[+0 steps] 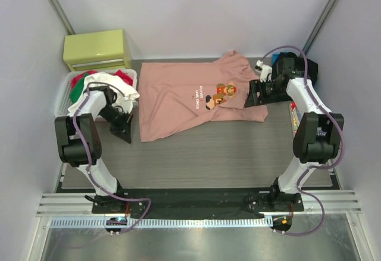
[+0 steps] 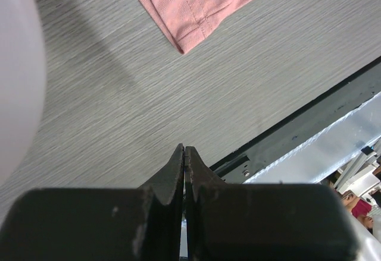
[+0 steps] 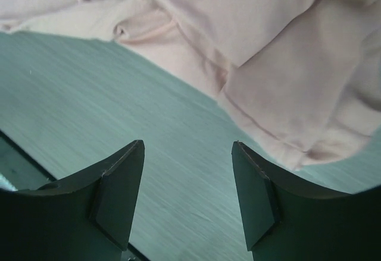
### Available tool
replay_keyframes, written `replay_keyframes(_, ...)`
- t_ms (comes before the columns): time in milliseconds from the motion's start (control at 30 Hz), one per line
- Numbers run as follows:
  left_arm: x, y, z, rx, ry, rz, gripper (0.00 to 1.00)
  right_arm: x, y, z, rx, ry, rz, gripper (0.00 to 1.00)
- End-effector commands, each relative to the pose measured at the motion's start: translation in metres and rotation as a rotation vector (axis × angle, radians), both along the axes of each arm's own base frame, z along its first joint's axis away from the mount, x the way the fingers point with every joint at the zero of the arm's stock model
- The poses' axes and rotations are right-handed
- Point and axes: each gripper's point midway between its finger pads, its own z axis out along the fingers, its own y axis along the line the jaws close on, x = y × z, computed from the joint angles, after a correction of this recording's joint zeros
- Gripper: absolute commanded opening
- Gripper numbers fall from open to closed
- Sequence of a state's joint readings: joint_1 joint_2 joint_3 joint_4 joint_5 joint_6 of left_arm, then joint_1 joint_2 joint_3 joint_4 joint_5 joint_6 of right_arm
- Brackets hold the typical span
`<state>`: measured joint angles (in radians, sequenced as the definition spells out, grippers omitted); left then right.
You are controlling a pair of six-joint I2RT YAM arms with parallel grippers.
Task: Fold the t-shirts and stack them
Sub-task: Fold the flattened tshirt in 1/3 of the way
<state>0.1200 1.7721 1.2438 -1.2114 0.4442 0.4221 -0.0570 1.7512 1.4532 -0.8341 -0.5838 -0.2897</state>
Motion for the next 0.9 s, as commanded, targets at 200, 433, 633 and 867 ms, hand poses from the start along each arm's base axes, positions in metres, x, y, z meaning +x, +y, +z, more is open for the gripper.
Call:
replay_keyframes(200,-0.005,-0.009,0.004,-0.012,0.022,0.011,0.00,0.004,0.018,-0.051,0.066,0.092,0.026,0.65)
replay_keyframes(433,-0.007,-0.008,-0.001,0.002,0.026,0.015,0.00,0.035,0.025,-0.057,0.071,0.082,0.017,0.64)
replay_keyframes(633,-0.012,-0.013,-0.009,0.003,0.043,0.015,0.00,0.061,0.030,-0.065,0.066,0.073,0.000,0.64)
replay_keyframes(867,-0.010,-0.013,-0.011,0.005,0.057,0.010,0.00,0.072,0.027,-0.073,0.046,0.070,-0.018,0.64)
